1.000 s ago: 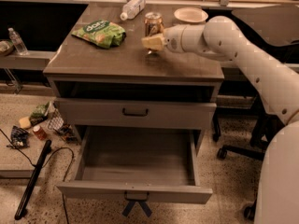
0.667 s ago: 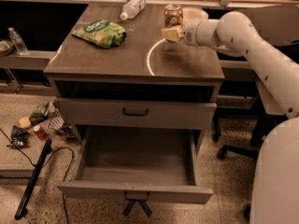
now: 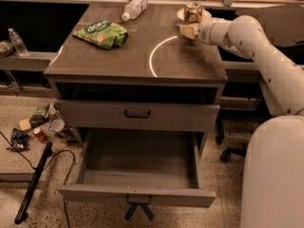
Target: Move orange can near paper bowl
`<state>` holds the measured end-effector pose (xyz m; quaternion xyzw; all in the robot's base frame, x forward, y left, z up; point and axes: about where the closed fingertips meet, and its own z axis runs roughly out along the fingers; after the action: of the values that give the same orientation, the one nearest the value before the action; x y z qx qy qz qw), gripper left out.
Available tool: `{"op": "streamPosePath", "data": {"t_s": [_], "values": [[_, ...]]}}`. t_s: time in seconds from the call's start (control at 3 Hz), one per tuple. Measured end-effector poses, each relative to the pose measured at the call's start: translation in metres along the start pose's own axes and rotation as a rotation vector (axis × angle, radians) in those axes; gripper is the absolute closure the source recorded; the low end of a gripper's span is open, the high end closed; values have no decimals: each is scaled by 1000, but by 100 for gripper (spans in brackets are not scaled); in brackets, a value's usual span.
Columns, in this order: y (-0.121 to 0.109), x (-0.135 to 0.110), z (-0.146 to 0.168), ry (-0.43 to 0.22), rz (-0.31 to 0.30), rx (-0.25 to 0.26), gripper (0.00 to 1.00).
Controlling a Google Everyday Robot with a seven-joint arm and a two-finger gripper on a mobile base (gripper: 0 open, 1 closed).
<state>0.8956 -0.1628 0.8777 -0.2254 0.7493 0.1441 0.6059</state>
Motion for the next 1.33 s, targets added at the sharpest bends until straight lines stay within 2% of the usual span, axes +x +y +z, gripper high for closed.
{"op": "streamPosePath", "data": {"t_s": [0.33, 0.67, 1.0, 1.33], "values": [[-22, 2, 14, 2, 30, 37, 88], [-40, 6, 27, 34, 76, 82, 57], [-48, 7, 31, 61, 108, 110, 26], [-49, 3, 29, 75, 118, 122, 3]]}}
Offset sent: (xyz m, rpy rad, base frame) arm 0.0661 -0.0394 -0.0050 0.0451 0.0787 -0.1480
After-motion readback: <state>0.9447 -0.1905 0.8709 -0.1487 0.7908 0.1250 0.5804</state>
